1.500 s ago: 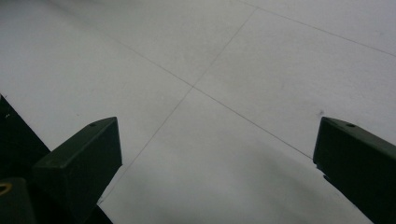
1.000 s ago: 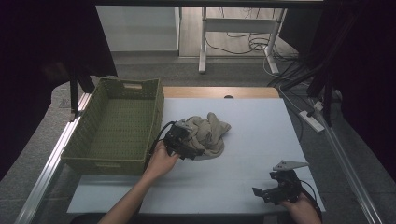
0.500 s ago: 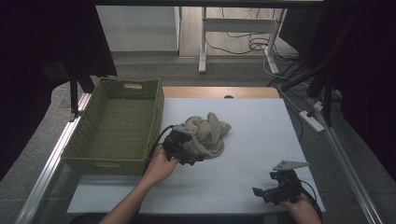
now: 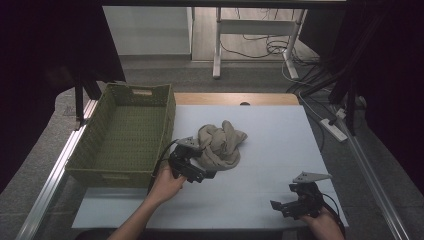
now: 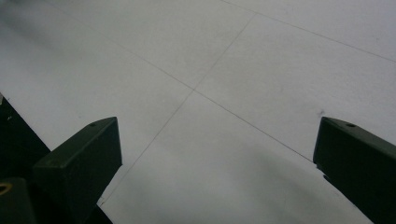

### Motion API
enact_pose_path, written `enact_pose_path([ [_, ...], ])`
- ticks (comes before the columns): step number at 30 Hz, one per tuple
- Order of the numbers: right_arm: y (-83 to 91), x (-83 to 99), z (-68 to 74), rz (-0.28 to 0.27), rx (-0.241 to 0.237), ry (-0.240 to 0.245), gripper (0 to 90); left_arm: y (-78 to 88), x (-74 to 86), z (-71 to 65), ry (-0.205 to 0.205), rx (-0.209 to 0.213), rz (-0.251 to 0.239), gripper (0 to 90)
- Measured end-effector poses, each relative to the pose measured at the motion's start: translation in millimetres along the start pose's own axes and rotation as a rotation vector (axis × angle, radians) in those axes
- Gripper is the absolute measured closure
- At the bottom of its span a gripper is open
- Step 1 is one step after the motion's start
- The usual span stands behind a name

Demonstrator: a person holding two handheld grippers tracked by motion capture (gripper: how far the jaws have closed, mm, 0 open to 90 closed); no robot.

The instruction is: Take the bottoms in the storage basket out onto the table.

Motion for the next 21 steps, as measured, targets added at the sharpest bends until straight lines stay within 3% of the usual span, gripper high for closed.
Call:
enact_pose_path([
  [21, -0.1, -0.1, 0.7, -0.003, -0.003, 0.006, 1.0, 4.1, 15.7, -18.8, -0.056, 0.013, 0.014, 0.0],
])
Point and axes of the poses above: each handheld gripper's, and its own axes: y roughly backward along the jaws, x roughly out of its underside, z roughly to its left, the point moved 2 cm from there along -y, roughly forward along the jaws, and after that the axes turned 9 degrees about y, right-handed, at the moved point
